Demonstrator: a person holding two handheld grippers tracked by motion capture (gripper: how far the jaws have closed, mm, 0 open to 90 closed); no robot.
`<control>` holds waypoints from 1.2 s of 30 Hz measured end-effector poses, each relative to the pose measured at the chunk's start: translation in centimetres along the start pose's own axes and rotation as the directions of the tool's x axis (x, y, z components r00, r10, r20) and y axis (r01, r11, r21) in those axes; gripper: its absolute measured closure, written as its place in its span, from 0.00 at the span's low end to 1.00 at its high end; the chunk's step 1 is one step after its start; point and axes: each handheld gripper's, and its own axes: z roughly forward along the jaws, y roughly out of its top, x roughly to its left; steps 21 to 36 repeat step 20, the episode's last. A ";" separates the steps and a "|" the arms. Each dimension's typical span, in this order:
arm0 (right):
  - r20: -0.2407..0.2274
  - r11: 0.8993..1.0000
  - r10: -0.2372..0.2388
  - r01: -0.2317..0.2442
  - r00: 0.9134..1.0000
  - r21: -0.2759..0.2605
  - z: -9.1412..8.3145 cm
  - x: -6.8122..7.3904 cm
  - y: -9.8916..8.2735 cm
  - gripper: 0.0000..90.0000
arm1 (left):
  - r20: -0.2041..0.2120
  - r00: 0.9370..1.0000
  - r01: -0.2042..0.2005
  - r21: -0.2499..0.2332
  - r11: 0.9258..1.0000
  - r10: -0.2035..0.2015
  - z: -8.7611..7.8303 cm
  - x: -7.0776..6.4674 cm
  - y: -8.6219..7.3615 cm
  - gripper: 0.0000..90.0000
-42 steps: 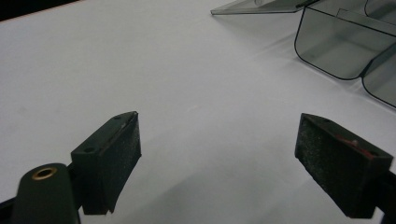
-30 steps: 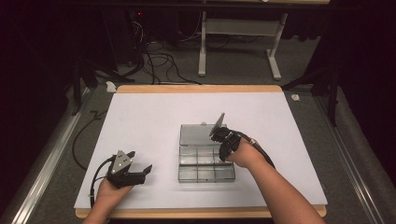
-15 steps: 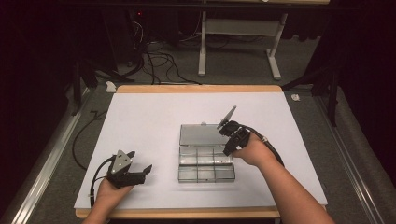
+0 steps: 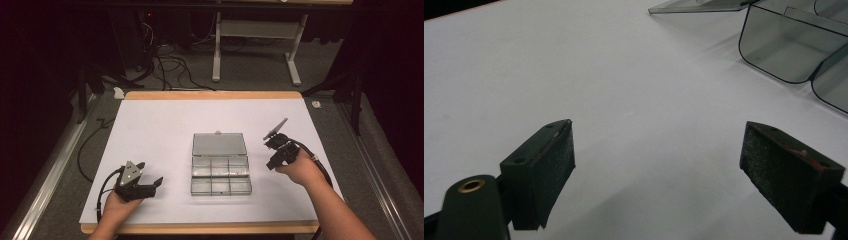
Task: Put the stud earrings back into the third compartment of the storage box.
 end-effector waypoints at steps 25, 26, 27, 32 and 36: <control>-0.052 0.940 0.114 -0.125 0.992 -0.317 3.5 -0.7 -7.1 0.82 | 0.001 1.000 -0.013 0.008 1.000 0.013 0.1 -0.1 0.0 0.17; -0.052 0.940 0.114 -0.125 0.992 -0.317 3.5 -0.7 -7.1 0.82 | 0.001 1.000 -0.013 0.008 1.000 0.013 0.1 -0.1 0.0 0.17; -0.052 0.940 0.114 -0.125 0.992 -0.317 3.5 -0.7 -7.1 0.82 | 0.001 1.000 -0.013 0.008 1.000 0.013 0.1 -0.1 0.0 0.17; -0.052 0.940 0.114 -0.125 0.992 -0.317 3.5 -0.7 -7.1 0.82 | 0.001 1.000 -0.013 0.008 1.000 0.013 0.1 -0.1 0.0 0.17; -0.052 0.940 0.114 -0.125 0.992 -0.317 3.5 -0.7 -7.1 0.82 | 0.001 1.000 -0.013 0.008 1.000 0.013 0.1 -0.1 0.0 0.17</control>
